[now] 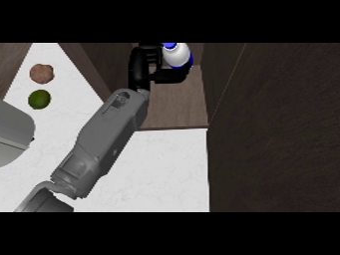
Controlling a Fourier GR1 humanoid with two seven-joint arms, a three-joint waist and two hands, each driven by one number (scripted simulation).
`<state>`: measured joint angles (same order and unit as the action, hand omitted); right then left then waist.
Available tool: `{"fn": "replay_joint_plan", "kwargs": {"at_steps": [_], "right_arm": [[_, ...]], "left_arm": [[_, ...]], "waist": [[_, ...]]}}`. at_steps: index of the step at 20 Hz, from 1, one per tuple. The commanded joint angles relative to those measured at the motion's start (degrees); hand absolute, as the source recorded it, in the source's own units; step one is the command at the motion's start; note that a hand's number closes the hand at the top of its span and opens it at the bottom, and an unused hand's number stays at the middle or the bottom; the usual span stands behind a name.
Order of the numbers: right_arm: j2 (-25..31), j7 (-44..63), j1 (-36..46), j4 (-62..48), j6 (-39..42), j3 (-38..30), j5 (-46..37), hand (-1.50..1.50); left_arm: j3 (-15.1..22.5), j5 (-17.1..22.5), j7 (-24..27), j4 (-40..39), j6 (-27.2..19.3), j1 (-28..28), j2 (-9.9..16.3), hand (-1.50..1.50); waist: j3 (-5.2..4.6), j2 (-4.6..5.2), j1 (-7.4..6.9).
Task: Pick up the bottled water, place it into the cabinet and close the cabinet
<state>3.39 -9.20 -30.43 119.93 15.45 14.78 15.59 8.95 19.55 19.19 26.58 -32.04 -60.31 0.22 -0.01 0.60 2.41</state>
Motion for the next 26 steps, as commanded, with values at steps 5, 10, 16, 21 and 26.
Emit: {"fn": "replay_joint_plan", "kwargs": {"at_steps": [5, 10, 16, 21, 26], "right_arm": [[1.36, 0.22, -2.83, 2.77, 0.84, 1.46, -0.44, -1.50], [1.15, 1.98, 0.82, 1.36, 0.25, 0.16, 0.74, -1.50], [1.21, -2.49, -2.68, -0.50, 1.30, 1.01, -1.21, -1.50], [0.28, -1.45, -1.96, 0.69, 0.19, 2.49, -1.81, -1.50], [1.75, -1.45, -1.54, 0.52, 1.59, -0.22, 1.16, -1.50]], "left_arm": [[-3.28, -1.63, 7.12, -12.46, -0.92, -2.99, 1.22, 1.50], [-1.62, -5.18, 7.11, -17.42, -6.09, -5.51, 2.06, 1.50], [-1.78, -6.40, 6.30, -20.86, -10.73, -6.65, 3.06, -1.50], [-2.09, -6.71, 7.79, -22.36, -9.39, -5.01, 3.72, -1.50], [-2.51, -6.69, 8.01, -23.30, -8.89, -3.98, 4.90, -1.50]], "waist": [[-0.03, 0.39, 1.03], [-0.02, 0.75, 1.25], [0.00, 0.71, 1.73], [-0.04, 0.81, 1.49], [-0.03, 0.81, 1.34]]}}
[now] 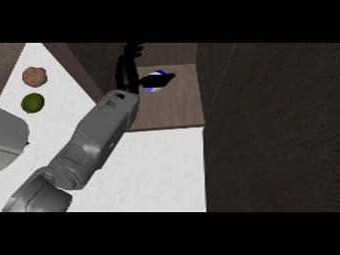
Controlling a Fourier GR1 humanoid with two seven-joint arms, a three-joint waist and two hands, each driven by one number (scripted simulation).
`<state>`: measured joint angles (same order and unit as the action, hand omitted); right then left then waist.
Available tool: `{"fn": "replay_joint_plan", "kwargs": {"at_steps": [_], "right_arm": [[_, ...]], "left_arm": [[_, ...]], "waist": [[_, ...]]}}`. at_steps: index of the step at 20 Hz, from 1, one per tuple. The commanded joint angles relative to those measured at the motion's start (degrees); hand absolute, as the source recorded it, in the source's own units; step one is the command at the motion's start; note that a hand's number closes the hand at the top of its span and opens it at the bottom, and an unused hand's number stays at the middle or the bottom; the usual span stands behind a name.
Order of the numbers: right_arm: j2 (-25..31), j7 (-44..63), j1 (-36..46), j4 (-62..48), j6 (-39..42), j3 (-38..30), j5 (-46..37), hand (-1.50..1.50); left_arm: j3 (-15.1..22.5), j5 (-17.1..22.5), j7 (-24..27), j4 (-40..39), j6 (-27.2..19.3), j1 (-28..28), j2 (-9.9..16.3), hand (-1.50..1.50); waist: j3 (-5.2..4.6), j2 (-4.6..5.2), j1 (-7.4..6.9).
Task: Pick up the bottled water, place it into the cabinet and close the cabinet
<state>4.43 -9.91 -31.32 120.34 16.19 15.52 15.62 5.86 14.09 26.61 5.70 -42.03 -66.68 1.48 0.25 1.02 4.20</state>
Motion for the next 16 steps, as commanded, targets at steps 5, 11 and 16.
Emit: {"fn": "replay_joint_plan", "kwargs": {"at_steps": [5, 11, 16], "right_arm": [[-0.08, -0.64, 0.35, -0.33, -0.36, -0.08, -0.79, -1.50], [-0.61, -2.76, -0.34, -1.93, 0.06, 1.17, -1.85, -1.50], [1.61, 0.13, -1.04, 3.52, -0.17, -0.90, -0.03, -1.50]], "left_arm": [[-0.25, -0.76, 1.20, -1.82, 3.27, 2.36, 5.69, -1.50], [-4.16, 2.64, 10.46, 4.14, 8.90, 6.21, 2.47, -1.50], [-6.99, 4.94, 15.06, 7.27, 15.26, 7.03, 2.40, -1.50]], "waist": [[-0.30, 0.30, -0.92], [-0.31, -0.06, -1.59], [-0.33, -0.31, -1.98]]}}
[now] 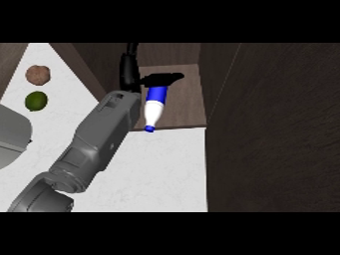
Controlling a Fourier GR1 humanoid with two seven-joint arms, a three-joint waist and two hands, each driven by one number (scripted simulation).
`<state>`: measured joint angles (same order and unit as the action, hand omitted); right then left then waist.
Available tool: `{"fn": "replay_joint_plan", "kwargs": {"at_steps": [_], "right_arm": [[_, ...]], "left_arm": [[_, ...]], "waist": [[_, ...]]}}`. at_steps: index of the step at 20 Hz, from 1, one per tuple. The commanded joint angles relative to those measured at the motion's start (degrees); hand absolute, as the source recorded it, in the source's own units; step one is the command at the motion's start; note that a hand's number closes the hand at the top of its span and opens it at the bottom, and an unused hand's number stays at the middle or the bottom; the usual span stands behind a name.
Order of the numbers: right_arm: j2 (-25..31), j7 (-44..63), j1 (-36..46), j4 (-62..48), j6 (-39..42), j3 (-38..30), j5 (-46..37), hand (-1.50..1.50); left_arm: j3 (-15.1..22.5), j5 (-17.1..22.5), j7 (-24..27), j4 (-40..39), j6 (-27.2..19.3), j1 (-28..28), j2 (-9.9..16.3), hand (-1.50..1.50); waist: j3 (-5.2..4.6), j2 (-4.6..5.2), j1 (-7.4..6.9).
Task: Pick up the bottled water, place it into the cabinet and close the cabinet
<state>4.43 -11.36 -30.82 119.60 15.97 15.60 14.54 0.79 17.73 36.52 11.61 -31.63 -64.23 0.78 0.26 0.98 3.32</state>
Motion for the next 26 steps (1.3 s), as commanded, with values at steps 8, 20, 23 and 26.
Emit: {"fn": "replay_joint_plan", "kwargs": {"at_steps": [8, 20, 23, 26], "right_arm": [[0.19, 1.33, -2.66, 2.65, -1.68, 0.23, -0.26, -1.50], [-1.03, 2.65, -3.16, 4.37, -4.42, 0.80, -1.11, -1.50], [-0.44, 1.94, -7.11, 6.37, -4.06, 2.25, -1.82, -1.50], [-0.28, -1.22, -5.59, 2.44, -2.68, 1.43, -2.42, -1.50]], "left_arm": [[0.59, 2.13, 5.53, 10.23, 10.60, 10.17, 0.32, -1.50], [10.08, 6.79, -2.09, 32.87, 13.52, 23.32, 1.93, -1.50], [13.43, 7.31, -4.11, 40.67, 13.15, 29.87, 1.38, -1.50], [17.58, 7.32, -8.73, 51.10, 9.02, 34.92, -0.78, -1.50]], "waist": [[-0.27, -1.57, -4.18], [-0.26, -2.01, -5.94], [-0.27, -2.43, -6.41], [-0.20, -2.43, -6.47]]}}
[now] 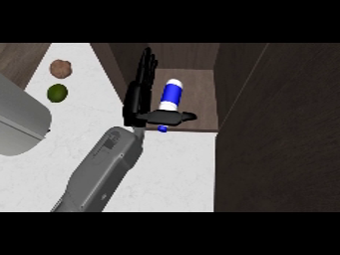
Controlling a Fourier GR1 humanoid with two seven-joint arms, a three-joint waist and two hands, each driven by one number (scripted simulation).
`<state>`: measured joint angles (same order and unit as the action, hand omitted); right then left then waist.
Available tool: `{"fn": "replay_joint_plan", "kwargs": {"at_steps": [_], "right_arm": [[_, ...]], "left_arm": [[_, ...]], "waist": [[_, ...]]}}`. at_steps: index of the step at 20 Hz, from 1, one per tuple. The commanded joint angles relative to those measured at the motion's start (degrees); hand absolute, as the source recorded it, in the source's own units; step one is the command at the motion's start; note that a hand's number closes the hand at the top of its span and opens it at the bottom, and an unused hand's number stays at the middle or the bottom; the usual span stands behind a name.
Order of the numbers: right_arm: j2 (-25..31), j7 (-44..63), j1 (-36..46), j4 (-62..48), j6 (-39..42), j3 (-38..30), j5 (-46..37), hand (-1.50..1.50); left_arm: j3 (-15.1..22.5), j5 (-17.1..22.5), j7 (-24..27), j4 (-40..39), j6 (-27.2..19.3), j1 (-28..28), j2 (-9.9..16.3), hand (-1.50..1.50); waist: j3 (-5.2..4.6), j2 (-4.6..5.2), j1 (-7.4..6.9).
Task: Pick up the bottled water, place it into the cabinet and close the cabinet
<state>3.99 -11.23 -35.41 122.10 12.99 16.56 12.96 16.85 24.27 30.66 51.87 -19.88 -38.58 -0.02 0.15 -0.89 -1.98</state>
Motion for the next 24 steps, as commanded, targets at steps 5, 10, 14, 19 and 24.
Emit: {"fn": "replay_joint_plan", "kwargs": {"at_steps": [5, 10, 14, 19, 24], "right_arm": [[0.27, 3.54, 0.28, 3.44, -1.23, 1.22, 0.26, -1.50], [1.57, 0.58, 0.82, 1.69, 0.43, 0.14, -0.35, -1.50], [3.10, 0.55, -1.43, 4.45, 1.21, 6.38, -7.26, -1.50], [9.07, 3.52, -1.89, 3.96, 6.55, 9.32, -8.51, 1.50], [11.64, 4.18, 0.50, 6.76, 9.29, 13.70, -12.36, 1.50]], "left_arm": [[8.37, -2.05, -8.07, 32.07, -7.56, 21.00, 2.62, -1.50], [13.10, -3.09, -15.13, 51.06, -9.11, 31.95, 7.97, -1.50], [17.88, -4.29, -13.88, 61.12, -8.71, 42.77, 11.38, -1.50], [22.84, -8.23, -14.29, 68.52, -11.70, 48.49, 12.97, -1.50], [19.10, -5.29, -6.15, 75.99, -7.73, 61.73, 20.48, -1.50]], "waist": [[-0.10, -0.08, -0.63], [-0.10, 0.44, 0.81], [-0.15, 0.44, 1.21], [-0.13, 0.54, 1.41], [-0.23, 0.48, 0.64]]}}
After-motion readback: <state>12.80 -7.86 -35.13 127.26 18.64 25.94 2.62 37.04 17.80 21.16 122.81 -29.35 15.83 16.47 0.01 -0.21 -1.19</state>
